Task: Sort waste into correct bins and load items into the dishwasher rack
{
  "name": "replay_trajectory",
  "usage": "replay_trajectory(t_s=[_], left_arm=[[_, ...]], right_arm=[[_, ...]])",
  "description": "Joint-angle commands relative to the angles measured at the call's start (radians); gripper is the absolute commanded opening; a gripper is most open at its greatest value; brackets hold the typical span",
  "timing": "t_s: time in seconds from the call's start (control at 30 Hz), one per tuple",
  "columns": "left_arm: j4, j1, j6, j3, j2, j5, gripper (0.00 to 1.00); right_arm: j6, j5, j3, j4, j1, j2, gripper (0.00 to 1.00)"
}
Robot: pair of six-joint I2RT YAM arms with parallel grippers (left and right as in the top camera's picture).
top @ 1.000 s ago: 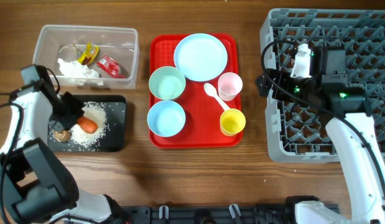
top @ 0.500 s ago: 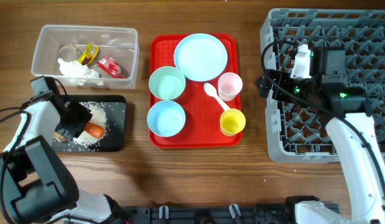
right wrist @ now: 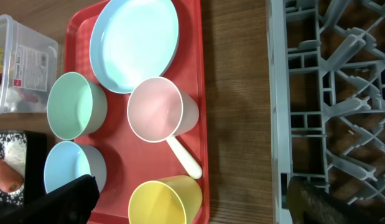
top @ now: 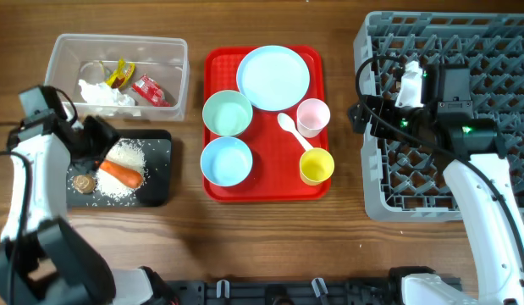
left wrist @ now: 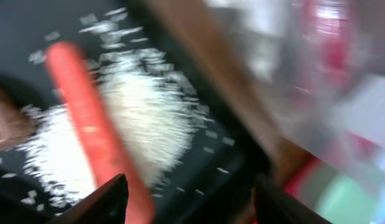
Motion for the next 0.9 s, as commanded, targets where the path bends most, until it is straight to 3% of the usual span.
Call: replay_trajectory(t_s=[0.0, 0.23, 0.4, 0.6, 0.87], left_arm=[[-0.008, -0.105, 0.146, 0.022, -0.108, 0.149, 0.65], [0.119, -0.51, 0.163, 0.022, -0.158, 0.135, 0.68], [0.279, -0.808, 0.072, 0.022, -0.075, -0.072, 0.72], [0.3, -0.916, 0.073, 0.022, 0.007, -0.086, 0.73], [0.333, -0.919, 0.076, 0.042, -0.005, -0.085, 0.72]], right_arm=[[0.002, 0.02, 0.014, -0.001, 0.004, 0.011, 1.0], [0.027, 0.019, 0.014, 0.002, 0.004, 0.011, 1.0], [0.027, 0.019, 0.014, 0.002, 0.004, 0.011, 1.0], [0.019, 0.021, 0.015, 0.003, 0.004, 0.011, 1.0], [0.019, 0.021, 0.015, 0.006, 0.004, 0.011, 1.0]])
